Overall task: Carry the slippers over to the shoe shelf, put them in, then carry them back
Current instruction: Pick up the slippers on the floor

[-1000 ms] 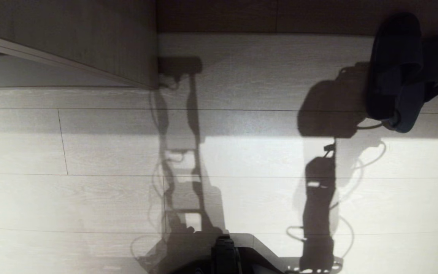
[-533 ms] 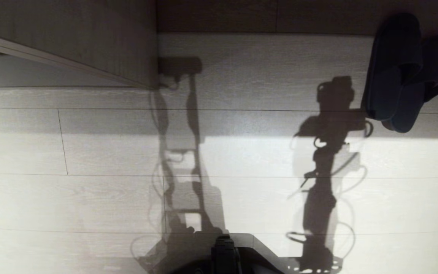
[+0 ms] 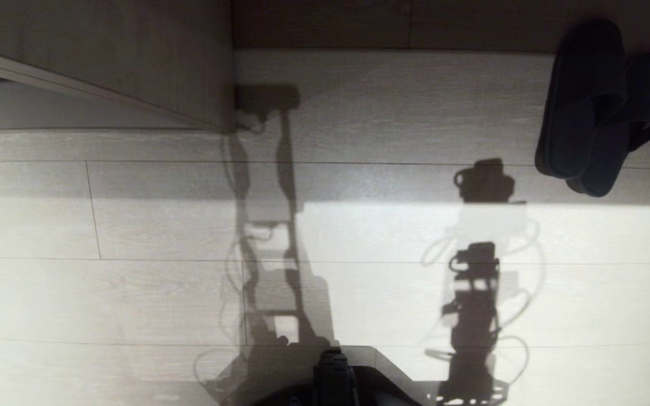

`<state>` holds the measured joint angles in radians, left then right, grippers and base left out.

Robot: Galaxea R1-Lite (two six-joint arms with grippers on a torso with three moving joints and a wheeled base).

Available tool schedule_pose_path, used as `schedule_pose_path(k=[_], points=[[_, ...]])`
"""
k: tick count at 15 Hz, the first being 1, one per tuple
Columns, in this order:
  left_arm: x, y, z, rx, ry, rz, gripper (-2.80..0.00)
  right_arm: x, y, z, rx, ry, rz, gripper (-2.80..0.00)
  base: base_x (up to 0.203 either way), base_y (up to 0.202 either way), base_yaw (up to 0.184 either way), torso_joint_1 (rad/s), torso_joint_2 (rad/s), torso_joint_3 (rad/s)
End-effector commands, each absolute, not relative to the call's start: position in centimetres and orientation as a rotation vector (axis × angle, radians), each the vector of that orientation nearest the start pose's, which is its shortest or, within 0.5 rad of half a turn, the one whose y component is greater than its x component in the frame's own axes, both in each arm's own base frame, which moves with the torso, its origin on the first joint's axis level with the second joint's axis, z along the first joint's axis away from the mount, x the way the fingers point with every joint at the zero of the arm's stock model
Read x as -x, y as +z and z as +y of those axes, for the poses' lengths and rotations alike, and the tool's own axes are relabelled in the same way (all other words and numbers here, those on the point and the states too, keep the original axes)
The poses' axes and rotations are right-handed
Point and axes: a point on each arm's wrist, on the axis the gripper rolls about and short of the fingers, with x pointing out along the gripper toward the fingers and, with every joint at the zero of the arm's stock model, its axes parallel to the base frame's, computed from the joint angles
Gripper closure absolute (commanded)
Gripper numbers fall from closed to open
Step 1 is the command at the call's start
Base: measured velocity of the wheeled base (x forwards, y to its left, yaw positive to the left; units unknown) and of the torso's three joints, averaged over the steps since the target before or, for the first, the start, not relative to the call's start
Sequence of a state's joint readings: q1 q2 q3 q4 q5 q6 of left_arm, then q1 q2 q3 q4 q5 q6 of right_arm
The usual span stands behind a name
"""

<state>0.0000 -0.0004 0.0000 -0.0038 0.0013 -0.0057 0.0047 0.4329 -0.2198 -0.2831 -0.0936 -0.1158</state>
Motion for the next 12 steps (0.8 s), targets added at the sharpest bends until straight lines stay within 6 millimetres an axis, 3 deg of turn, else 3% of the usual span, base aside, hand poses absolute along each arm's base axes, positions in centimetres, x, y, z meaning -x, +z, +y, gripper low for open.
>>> schedule_pose_path(k=[1, 3, 7, 12], points=[[2.3, 7.6, 0.0, 0.006, 0.002, -0.005, 0.00, 0.5, 14.0, -0.2, 0.114, -0.075, -0.132, 0.00, 0.000, 0.000, 0.000, 0.000, 0.00, 0.000], [2.3, 7.6, 0.0, 0.006, 0.002, -0.005, 0.00, 0.7, 10.9, -0.2, 0.124, -0.037, -0.078, 0.00, 0.000, 0.000, 0.000, 0.000, 0.00, 0.000], [2.3, 7.6, 0.0, 0.006, 0.002, -0.005, 0.00, 1.5, 9.2, 0.1, 0.119, 0.070, -0.046, 0.00, 0.000, 0.000, 0.000, 0.000, 0.00, 0.000], [2.3, 7.6, 0.0, 0.006, 0.002, -0.005, 0.00, 2.3, 7.5, 0.0, 0.115, 0.052, 0.011, 0.00, 0.000, 0.000, 0.000, 0.000, 0.00, 0.000]])
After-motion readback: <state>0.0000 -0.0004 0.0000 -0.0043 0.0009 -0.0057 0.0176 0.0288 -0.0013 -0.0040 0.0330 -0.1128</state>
